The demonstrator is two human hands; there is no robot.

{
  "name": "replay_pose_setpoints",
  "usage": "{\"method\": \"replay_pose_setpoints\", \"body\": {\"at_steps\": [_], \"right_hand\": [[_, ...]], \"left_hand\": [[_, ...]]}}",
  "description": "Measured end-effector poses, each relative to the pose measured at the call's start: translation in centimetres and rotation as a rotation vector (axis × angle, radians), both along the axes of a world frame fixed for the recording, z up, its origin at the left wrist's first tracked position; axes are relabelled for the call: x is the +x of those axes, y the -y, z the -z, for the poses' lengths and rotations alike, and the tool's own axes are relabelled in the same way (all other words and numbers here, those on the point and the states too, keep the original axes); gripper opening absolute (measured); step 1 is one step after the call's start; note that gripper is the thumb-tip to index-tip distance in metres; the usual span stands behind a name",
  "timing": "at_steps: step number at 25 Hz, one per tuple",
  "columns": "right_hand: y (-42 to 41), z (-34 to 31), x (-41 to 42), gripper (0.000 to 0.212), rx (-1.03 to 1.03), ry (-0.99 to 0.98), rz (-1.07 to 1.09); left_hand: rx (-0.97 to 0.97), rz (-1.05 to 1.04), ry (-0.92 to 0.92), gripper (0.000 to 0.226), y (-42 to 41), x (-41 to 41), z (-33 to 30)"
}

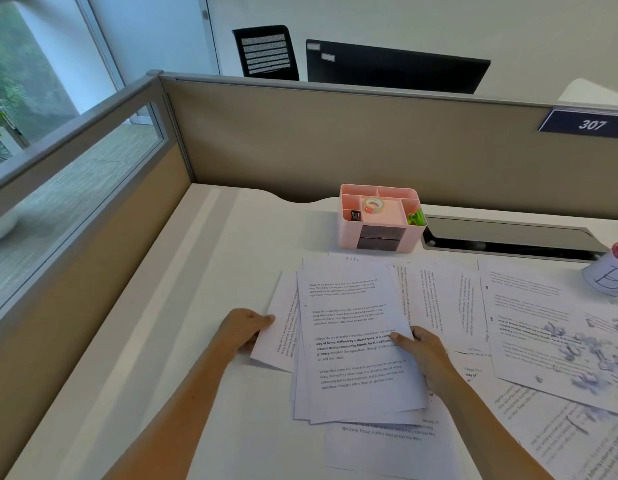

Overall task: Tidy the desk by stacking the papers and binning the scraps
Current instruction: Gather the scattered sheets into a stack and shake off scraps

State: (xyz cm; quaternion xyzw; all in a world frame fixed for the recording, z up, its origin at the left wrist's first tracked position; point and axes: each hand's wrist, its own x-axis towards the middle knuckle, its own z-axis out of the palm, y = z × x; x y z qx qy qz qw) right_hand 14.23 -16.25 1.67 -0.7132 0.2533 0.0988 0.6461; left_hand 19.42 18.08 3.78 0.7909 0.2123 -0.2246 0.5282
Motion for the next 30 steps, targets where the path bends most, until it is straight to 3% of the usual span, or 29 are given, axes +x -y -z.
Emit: {"method": "replay_pose_setpoints", "body": {"at_steps": [3, 7, 10, 12, 14, 16, 18, 21, 25, 30], "right_hand": [[0.0, -0.1, 0.1, 0.024, 0.014, -0.010, 0.012], [0.1, -0.2, 0.4, 0.020, 0.010, -0.021, 0.041], [0.5, -0.1, 0.5, 0.019, 0.001, -0.035, 0.041], [0.5, -0.1, 0.5, 0.020, 0.004, -0.039, 0.041], [0.4, -0.1, 0.3, 0.019, -0.001, -0.033, 0.045], [0.3, 0.0, 0.3, 0.018, -0.017, -0.027, 0.041], [0.3, 0.0, 0.3, 0.018, -0.031, -0.024, 0.039], [0.3, -0.1, 0.2, 0.019, -0.051, -0.021, 0.032], [0.2, -0.1, 0.2, 0.021, -0.070, -0.013, 0.019], [0.1, -0.4, -0.1, 0.019, -0.060, 0.023, 0.012]], "left_hand": [[-0.008, 0.262, -0.144, 0.014, -1.5, -1.0, -0.2], [0.207, 0.317, -0.039, 0.007, -3.7, 0.7, -1.3], [0.350, 0.176, 0.043, 0.004, -7.0, 2.5, -2.2], [0.366, -0.115, 0.139, 0.018, -8.8, 3.1, -1.9], [0.190, -0.453, 0.166, 0.039, -9.2, 2.7, -1.2], [-0.108, -0.669, 0.160, 0.039, -7.8, 1.6, -0.6], [-0.262, -0.718, 0.148, 0.031, -5.9, 0.1, 0.1], [-0.305, -0.605, 0.140, 0.028, -2.4, -2.5, 1.2], [-0.132, -0.403, 0.158, 0.029, -0.2, -4.0, 1.7], [0.362, -0.299, 0.424, 0.025, -3.4, -0.6, -3.9]]}}
